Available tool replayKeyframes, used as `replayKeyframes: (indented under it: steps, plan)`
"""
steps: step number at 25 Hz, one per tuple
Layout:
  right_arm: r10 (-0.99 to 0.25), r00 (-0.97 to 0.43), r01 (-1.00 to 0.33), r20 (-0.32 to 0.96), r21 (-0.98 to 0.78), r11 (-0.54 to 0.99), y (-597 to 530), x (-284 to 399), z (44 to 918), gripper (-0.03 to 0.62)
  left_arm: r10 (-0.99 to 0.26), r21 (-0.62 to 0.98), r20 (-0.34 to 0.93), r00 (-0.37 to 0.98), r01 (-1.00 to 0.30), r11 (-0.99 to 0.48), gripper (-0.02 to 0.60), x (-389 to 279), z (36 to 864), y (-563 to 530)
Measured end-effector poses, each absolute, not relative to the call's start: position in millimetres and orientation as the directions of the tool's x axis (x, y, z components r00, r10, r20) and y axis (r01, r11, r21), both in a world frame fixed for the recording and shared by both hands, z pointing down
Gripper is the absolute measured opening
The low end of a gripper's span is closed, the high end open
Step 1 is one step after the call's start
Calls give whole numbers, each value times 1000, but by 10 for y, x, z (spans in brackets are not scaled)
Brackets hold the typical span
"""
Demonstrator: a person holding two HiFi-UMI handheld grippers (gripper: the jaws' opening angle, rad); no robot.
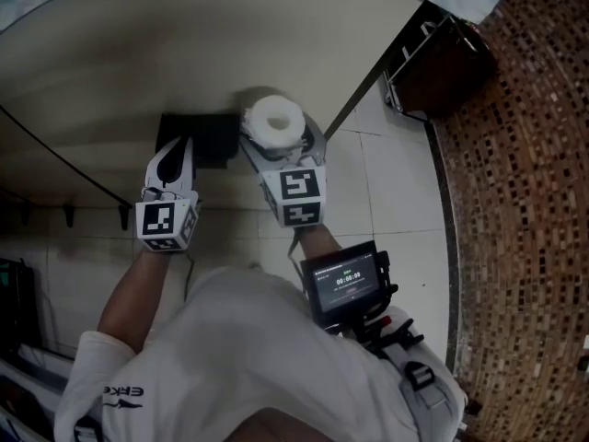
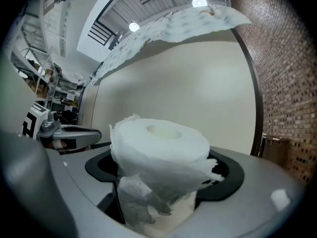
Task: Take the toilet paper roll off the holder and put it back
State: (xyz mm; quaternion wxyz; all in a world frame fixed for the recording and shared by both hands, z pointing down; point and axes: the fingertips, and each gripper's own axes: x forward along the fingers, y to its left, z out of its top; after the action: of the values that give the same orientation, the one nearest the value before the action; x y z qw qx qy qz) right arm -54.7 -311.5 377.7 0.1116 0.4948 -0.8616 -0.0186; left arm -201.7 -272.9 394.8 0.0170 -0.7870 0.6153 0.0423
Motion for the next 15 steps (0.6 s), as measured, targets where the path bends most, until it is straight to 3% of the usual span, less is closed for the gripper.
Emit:
replayKeyframes:
  steps: [6,10,15]
  plan:
    - [-820,-552,-819,148,-278,502,-3200,-348,4112,483,-973,31,-78,216,-975,-219,2,-2072,3974,-2708]
    - [-824,-557,-725,103,-544,422,-3262,-219,4332,483,-979,31,-65,195,-980,-197,2,-2198,4017,-2675]
    - [-846,-529,-584,65,-752,307,-3292,-73,4627,483,-985,39,-42,169,-985,-171,2,-2347,4115,-2617]
